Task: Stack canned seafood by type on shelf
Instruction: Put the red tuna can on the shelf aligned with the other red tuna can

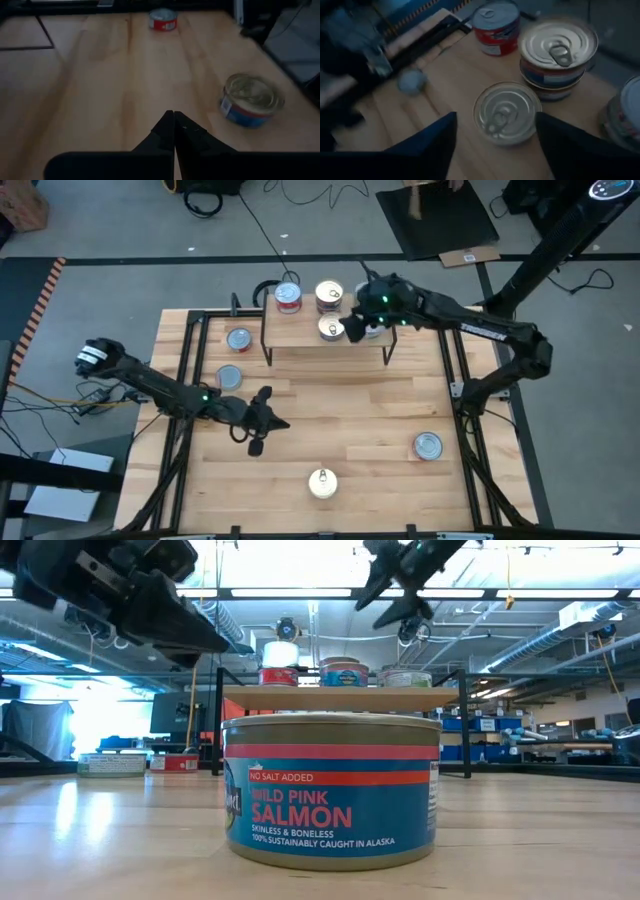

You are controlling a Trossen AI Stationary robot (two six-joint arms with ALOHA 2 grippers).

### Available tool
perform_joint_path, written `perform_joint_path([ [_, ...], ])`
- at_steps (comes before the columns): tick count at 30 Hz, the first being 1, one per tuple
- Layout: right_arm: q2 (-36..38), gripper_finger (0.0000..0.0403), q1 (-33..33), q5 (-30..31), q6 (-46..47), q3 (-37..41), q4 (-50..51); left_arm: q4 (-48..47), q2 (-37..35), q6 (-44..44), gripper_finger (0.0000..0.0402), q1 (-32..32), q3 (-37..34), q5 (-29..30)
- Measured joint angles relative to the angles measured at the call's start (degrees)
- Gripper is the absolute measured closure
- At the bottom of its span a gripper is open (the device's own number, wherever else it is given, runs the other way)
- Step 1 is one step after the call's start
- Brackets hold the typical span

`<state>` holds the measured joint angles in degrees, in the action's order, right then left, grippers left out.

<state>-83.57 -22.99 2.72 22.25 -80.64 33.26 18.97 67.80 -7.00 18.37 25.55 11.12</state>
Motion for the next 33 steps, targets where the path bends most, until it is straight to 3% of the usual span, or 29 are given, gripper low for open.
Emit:
perform_joint_path([
  [6, 2.13, 0.0244, 11.03, 13.74, -8.51, 2.41, 1.35, -16.73, -7.54, 3.82, 0.0394, 0.0, 5.69, 1.97],
  [12, 2.05, 0.0385, 19.57, 17.36, -11.67, 13.13, -11.16, -38.6, -13.64, 2.85, 0.0394, 0.0, 12.95, 6.29],
  [19, 2.21, 0.0387, 28.67, 24.06, -13.21, 26.49, -33.48, -58.67, -15.4, -3.67, 0.0394, -0.53, 18.22, 10.17],
  [24, 2.21, 0.0396, 35.96, 31.45, -14.67, 29.73, -35.84, -72.58, -15.88, -10.17, 0.0394, -2.37, 18.15, 10.07],
  [28, 2.21, 0.0391, 41.04, 36.07, -14.95, 29.83, -35.37, -72.18, -15.97, -9.58, 0.0396, -7.01, 18.13, 10.23],
  [33, 2.21, 0.0394, 45.74, 41.53, -14.7, 29.82, -35.6, -73.2, -16.01, -3.36, 0.0399, -18.56, 18.13, 10.65],
])
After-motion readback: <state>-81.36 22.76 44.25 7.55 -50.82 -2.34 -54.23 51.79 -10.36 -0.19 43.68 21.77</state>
